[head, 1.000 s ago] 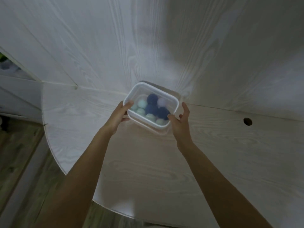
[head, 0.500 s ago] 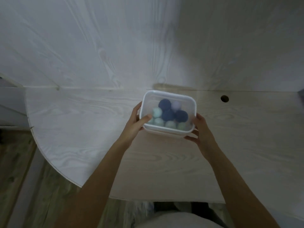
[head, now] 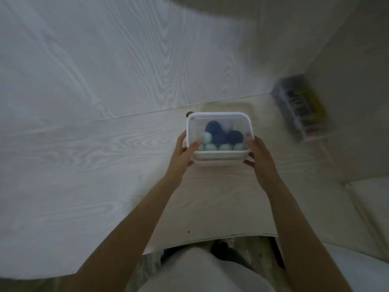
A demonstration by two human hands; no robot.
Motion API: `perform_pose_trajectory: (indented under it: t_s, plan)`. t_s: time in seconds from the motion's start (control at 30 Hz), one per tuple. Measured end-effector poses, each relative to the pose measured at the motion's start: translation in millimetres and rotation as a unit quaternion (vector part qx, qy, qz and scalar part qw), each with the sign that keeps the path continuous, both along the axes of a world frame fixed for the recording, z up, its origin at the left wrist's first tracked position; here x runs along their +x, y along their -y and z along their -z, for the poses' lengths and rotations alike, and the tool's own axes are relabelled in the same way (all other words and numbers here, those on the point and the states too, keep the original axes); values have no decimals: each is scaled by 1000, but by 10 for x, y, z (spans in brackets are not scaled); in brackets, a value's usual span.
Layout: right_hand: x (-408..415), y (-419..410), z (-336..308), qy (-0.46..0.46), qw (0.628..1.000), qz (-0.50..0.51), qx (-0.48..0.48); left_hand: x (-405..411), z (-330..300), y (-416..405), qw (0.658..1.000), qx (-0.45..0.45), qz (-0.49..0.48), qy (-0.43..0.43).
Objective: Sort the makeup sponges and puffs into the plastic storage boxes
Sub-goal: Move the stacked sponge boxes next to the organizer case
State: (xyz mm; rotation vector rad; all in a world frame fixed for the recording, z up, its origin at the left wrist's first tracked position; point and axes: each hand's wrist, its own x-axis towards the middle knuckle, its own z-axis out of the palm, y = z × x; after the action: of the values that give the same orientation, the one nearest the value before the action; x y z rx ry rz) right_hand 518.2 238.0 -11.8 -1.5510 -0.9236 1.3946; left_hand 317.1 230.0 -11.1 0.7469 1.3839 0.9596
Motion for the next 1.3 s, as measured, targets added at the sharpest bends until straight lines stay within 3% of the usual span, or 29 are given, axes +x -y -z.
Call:
perform_pose_trajectory:
  t_s: [0.1, 0.23, 0.27, 0.33, 0.4, 0.5, 0.83, 1.0, 1.3]
  plan:
    - [412, -139, 103, 7, 1000, 7, 30, 461, 28, -163, 1000, -10, -13, -1]
    - [792, -276, 257, 176, 967, -4, 183, 909, 81, -362, 999, -23, -29, 7]
    - [896, -293, 294, 244, 943, -33, 225, 1017, 91, -412, 999, -24, -36, 12]
    - [1059, -339, 364, 408, 858, -87, 299, 1200, 108, -512, 999, -23, -46, 16]
    - [1176, -415, 397, 516, 785, -96, 329, 1377, 109, -628, 998, -18, -53, 22]
    - [1313, -620, 444, 586, 741, -93, 314, 1553, 142, -826, 998, -12, -57, 26]
    - [1522, -1301, 285, 628, 704, -148, 296, 1741, 218, -1506, 994, -7, -99, 36]
    - [1484, -1467, 251, 604, 725, -164, 287, 1709, 203, -1666, 994, -7, -106, 34]
    - [1517, -1498, 223, 605, 728, -168, 277, 1637, 169, -1681, 996, -15, -77, 42]
